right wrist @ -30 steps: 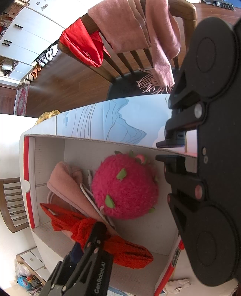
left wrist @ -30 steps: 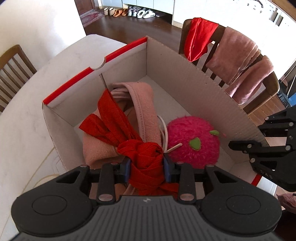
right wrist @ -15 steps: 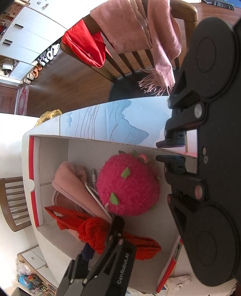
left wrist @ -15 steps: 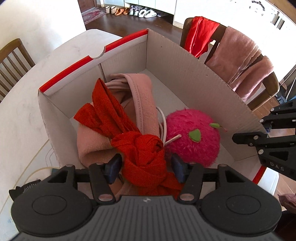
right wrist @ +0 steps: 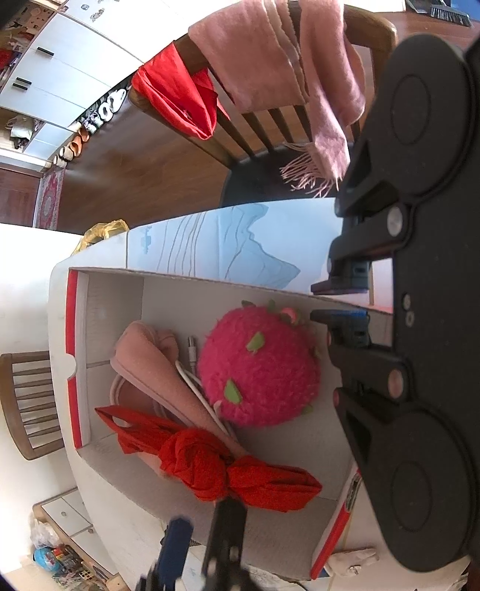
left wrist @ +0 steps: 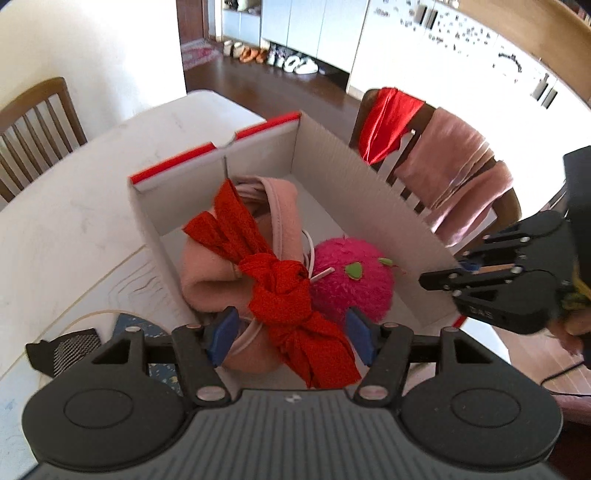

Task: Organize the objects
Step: 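Withdraw the left gripper from the box toward the black cable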

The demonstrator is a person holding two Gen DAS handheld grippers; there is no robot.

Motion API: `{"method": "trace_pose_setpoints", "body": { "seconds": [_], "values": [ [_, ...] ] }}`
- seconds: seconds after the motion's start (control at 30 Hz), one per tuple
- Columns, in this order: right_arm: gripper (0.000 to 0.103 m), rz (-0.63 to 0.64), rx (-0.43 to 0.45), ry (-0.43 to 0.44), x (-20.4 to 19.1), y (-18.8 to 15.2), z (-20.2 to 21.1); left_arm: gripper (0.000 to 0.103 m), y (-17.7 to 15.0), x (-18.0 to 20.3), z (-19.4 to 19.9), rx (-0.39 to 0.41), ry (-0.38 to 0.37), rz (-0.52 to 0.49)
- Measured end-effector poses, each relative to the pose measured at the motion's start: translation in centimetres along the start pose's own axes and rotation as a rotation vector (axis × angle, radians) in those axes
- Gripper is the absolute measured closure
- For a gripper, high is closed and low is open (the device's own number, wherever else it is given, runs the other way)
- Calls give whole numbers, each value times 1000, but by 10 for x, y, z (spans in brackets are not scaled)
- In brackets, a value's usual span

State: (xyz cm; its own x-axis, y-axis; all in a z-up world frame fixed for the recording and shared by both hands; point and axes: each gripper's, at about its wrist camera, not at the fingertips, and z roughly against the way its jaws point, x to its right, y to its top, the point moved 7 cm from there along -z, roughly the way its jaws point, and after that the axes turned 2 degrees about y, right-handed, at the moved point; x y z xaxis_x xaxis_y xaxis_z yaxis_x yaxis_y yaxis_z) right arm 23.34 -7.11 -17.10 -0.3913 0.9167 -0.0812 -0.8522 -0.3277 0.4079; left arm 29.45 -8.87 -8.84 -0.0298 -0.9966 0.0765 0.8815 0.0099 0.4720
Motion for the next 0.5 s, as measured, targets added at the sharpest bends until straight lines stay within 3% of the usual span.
{"method": "trace_pose_setpoints", "body": {
  "seconds": [0.3,0.5],
  "values": [
    [97,23,5,-1,-1,1,2,40,-29,-38,49,73,68,98],
    [97,32,2,4,-1,1,1,33,-63,-80,71,86,145,206]
  ]
}}
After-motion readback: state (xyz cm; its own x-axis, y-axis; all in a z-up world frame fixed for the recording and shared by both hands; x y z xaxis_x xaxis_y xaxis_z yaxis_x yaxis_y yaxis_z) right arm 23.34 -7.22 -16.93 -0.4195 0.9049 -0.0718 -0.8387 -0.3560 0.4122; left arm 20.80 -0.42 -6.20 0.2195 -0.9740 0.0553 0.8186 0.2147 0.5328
